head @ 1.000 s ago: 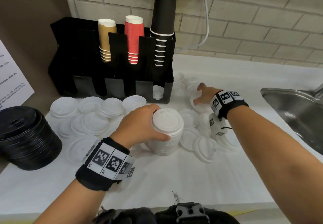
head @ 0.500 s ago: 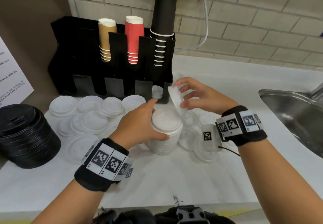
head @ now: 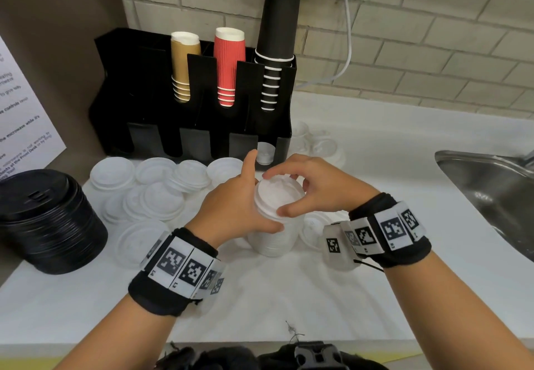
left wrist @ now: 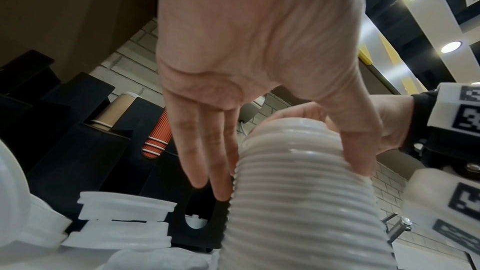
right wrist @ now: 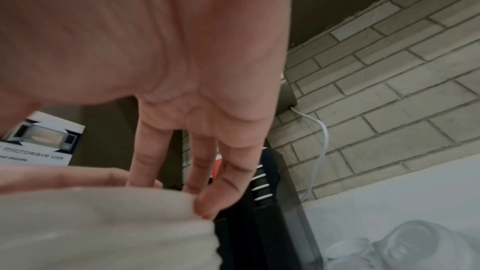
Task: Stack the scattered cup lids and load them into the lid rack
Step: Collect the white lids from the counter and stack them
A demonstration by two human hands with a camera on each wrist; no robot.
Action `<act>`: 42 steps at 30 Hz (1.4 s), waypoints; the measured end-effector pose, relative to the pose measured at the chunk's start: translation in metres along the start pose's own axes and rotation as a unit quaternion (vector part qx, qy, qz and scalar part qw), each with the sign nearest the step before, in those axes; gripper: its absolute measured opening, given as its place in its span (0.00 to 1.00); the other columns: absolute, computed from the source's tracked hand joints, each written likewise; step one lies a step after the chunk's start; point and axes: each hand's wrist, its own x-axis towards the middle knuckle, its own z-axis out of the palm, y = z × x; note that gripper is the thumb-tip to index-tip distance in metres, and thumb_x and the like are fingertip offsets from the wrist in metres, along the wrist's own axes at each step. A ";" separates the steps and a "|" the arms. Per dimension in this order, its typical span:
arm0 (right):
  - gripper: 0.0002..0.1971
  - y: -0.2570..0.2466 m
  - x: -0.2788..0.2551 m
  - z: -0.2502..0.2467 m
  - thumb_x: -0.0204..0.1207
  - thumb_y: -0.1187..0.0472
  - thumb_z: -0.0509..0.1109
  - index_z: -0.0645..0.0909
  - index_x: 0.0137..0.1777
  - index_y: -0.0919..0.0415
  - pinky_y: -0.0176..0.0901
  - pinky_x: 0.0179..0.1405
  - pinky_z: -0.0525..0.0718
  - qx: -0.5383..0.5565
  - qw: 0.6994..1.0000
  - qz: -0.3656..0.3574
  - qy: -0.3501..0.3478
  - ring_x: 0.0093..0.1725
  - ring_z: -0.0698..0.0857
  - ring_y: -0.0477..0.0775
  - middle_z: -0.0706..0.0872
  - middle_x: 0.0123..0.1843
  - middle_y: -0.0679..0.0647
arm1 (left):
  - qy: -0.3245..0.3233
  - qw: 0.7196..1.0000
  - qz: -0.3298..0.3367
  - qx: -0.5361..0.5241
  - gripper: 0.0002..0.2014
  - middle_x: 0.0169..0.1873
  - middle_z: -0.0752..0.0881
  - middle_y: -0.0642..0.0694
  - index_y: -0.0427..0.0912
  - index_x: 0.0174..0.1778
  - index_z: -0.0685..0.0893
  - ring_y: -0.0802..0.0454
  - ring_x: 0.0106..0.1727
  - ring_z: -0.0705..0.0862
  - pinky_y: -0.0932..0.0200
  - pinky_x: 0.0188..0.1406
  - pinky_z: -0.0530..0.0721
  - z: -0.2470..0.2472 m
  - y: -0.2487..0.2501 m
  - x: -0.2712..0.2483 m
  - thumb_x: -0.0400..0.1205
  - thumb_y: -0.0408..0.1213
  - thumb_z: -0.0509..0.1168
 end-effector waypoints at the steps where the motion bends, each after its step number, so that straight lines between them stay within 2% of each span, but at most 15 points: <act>1: 0.30 -0.001 0.001 0.000 0.63 0.52 0.83 0.81 0.66 0.42 0.25 0.44 0.69 -0.005 1.000 -0.002 0.000 0.54 0.78 0.43 0.78 0.55 0.46 | 0.000 1.000 0.000 0.000 0.68 0.46 0.78 0.63 0.55 0.84 0.38 0.62 0.45 0.84 0.51 0.49 0.87 0.000 0.000 0.000 0.60 0.52 0.84; 4: 0.30 -0.006 0.001 0.000 0.62 0.52 0.83 0.81 0.66 0.42 0.27 0.46 0.70 -0.028 1.000 -0.006 -0.002 0.55 0.78 0.45 0.78 0.57 0.48 | -0.001 1.000 0.000 0.001 0.68 0.51 0.81 0.58 0.56 0.84 0.39 0.59 0.46 0.85 0.49 0.50 0.87 0.001 0.001 0.000 0.60 0.52 0.83; 8: 0.31 -0.015 0.001 -0.002 0.61 0.52 0.83 0.81 0.67 0.43 0.44 0.61 0.78 -0.062 0.998 -0.006 -0.008 0.59 0.79 0.51 0.79 0.59 0.52 | 0.001 1.000 0.009 0.015 0.65 0.56 0.82 0.56 0.57 0.83 0.43 0.57 0.49 0.84 0.49 0.51 0.87 0.001 0.000 0.000 0.59 0.53 0.83; 10: 0.31 -0.018 0.002 -0.001 0.61 0.51 0.83 0.80 0.67 0.43 0.47 0.62 0.79 -0.077 0.997 -0.007 -0.011 0.59 0.78 0.51 0.78 0.59 0.52 | 0.002 1.000 0.017 0.021 0.64 0.58 0.81 0.58 0.58 0.83 0.45 0.56 0.51 0.84 0.50 0.51 0.86 0.001 0.000 0.000 0.59 0.54 0.83; 13: 0.32 -0.019 0.001 0.001 0.61 0.51 0.82 0.80 0.68 0.43 0.47 0.62 0.79 -0.084 0.996 0.001 -0.016 0.59 0.78 0.51 0.78 0.59 0.52 | 0.005 1.000 0.021 0.020 0.59 0.57 0.79 0.62 0.56 0.81 0.55 0.58 0.52 0.83 0.54 0.50 0.85 0.001 -0.001 -0.002 0.58 0.55 0.82; 16: 0.33 -0.015 -0.002 0.004 0.61 0.52 0.83 0.79 0.68 0.44 0.45 0.62 0.79 -0.060 0.998 0.014 -0.010 0.59 0.78 0.50 0.78 0.60 0.51 | 0.012 1.000 0.025 0.007 0.44 0.56 0.82 0.63 0.58 0.70 0.71 0.63 0.50 0.83 0.55 0.48 0.85 0.001 -0.002 -0.001 0.58 0.56 0.82; 21: 0.32 -0.010 -0.006 0.002 0.61 0.52 0.84 0.78 0.67 0.46 0.37 0.57 0.80 -0.032 0.999 0.004 -0.015 0.57 0.80 0.47 0.79 0.60 0.48 | 0.002 0.999 0.025 0.023 0.39 0.52 0.84 0.62 0.57 0.65 0.77 0.62 0.49 0.83 0.55 0.48 0.86 -0.002 0.002 0.002 0.58 0.57 0.81; 23: 0.30 0.003 -0.004 -0.015 0.64 0.51 0.83 0.78 0.66 0.46 0.32 0.54 0.83 0.056 0.998 0.025 -0.028 0.55 0.83 0.45 0.80 0.59 0.46 | -0.003 0.999 0.019 0.031 0.38 0.54 0.84 0.60 0.56 0.64 0.77 0.58 0.51 0.84 0.51 0.51 0.86 -0.004 0.003 0.005 0.58 0.57 0.82; 26: 0.16 0.042 0.013 -0.045 0.75 0.57 0.74 0.80 0.62 0.53 0.43 0.58 0.83 0.238 0.961 0.096 0.102 0.53 0.84 0.50 0.82 0.56 0.51 | -0.013 0.999 0.010 0.047 0.36 0.55 0.83 0.61 0.58 0.62 0.77 0.59 0.50 0.83 0.51 0.51 0.85 -0.007 0.004 0.008 0.58 0.58 0.82; 29: 0.08 0.093 0.042 -0.069 0.81 0.63 0.66 0.79 0.58 0.55 0.47 0.57 0.81 0.248 0.916 0.228 0.220 0.57 0.80 0.54 0.81 0.56 0.55 | -0.019 0.998 0.003 0.051 0.36 0.54 0.83 0.62 0.59 0.61 0.77 0.64 0.48 0.81 0.54 0.50 0.85 -0.008 0.003 0.009 0.58 0.59 0.82; 31: 0.12 0.124 0.061 -0.075 0.80 0.58 0.67 0.78 0.63 0.53 0.48 0.61 0.81 0.164 0.916 0.320 0.179 0.64 0.79 0.58 0.80 0.62 0.56 | -0.021 0.998 0.001 0.051 0.36 0.54 0.82 0.62 0.59 0.61 0.77 0.64 0.47 0.81 0.54 0.50 0.85 -0.009 0.003 0.011 0.57 0.59 0.82; 34: 0.30 0.152 0.081 -0.067 0.76 0.49 0.71 0.68 0.77 0.52 0.51 0.69 0.77 0.003 0.920 0.386 0.070 0.73 0.74 0.60 0.73 0.76 0.55 | -0.024 0.998 0.002 0.056 0.37 0.54 0.82 0.63 0.60 0.61 0.77 0.65 0.48 0.80 0.55 0.50 0.84 -0.009 0.003 0.012 0.57 0.61 0.81; 37: 0.44 0.163 0.097 -0.051 0.70 0.45 0.77 0.58 0.83 0.51 0.49 0.63 0.74 -0.134 0.924 0.358 0.015 0.76 0.71 0.63 0.68 0.80 0.58 | -0.021 0.998 0.004 0.058 0.36 0.53 0.82 0.64 0.61 0.59 0.77 0.68 0.47 0.80 0.58 0.47 0.83 -0.009 0.003 0.012 0.56 0.62 0.81; 39: 0.50 0.164 0.106 -0.046 0.66 0.45 0.80 0.54 0.84 0.48 0.54 0.70 0.71 -0.218 0.919 0.326 -0.035 0.78 0.68 0.66 0.65 0.81 0.60 | -0.021 0.998 0.005 0.062 0.36 0.53 0.82 0.65 0.61 0.59 0.77 0.68 0.47 0.80 0.58 0.47 0.83 -0.009 0.002 0.013 0.55 0.63 0.80; 42: 0.52 0.165 0.114 -0.045 0.66 0.53 0.83 0.53 0.84 0.44 0.58 0.72 0.73 -0.265 0.905 0.316 -0.106 0.77 0.67 0.69 0.66 0.79 0.61 | -0.022 0.998 0.005 0.066 0.37 0.53 0.82 0.65 0.62 0.59 0.76 0.70 0.47 0.79 0.61 0.44 0.81 -0.009 0.001 0.014 0.55 0.64 0.79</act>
